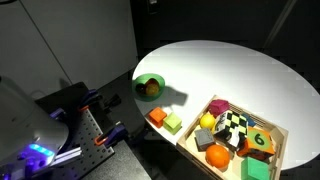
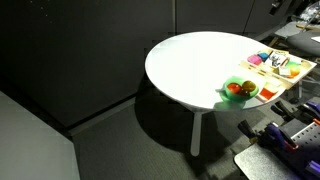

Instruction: Put the light green block inside the bowl

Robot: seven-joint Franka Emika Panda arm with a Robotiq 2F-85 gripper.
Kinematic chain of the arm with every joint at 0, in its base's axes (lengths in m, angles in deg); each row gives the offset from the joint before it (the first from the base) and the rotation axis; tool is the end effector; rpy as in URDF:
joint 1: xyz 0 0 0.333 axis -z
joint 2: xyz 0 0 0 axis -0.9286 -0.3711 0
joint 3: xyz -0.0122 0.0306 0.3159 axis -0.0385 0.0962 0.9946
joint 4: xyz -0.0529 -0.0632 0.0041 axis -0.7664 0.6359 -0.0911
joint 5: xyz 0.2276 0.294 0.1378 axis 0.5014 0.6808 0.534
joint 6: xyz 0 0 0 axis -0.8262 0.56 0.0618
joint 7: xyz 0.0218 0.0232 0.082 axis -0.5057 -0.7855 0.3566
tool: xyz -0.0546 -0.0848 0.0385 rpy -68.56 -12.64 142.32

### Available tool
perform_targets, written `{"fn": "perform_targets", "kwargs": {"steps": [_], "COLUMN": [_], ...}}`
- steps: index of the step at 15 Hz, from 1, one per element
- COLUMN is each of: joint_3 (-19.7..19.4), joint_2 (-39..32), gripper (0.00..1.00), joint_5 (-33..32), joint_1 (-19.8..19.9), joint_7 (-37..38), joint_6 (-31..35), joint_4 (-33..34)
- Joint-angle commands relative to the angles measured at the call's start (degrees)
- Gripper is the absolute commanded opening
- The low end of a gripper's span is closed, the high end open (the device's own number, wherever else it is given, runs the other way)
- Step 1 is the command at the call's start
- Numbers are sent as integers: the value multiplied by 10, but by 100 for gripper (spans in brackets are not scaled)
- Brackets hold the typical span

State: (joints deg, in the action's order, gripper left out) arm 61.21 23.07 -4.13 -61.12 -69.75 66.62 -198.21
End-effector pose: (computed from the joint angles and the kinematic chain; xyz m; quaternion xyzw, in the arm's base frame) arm 0.4004 -0.0472 0.4665 -0.9812 0.1801 -0.0460 0.0514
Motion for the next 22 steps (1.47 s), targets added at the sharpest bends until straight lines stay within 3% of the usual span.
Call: {"fn": "perform_targets", "kwargs": {"steps": [1, 13, 22], "joint_3": [0, -46, -57], "joint_2": [-69, -195, -205], "gripper": [100, 100, 100], "joint_5": [-20, -92, -86], "joint_1": [11, 25, 19], "joint_7": [41, 29, 34], "joint_6": [-3, 0, 2], "joint_4": [47, 96, 89]}}
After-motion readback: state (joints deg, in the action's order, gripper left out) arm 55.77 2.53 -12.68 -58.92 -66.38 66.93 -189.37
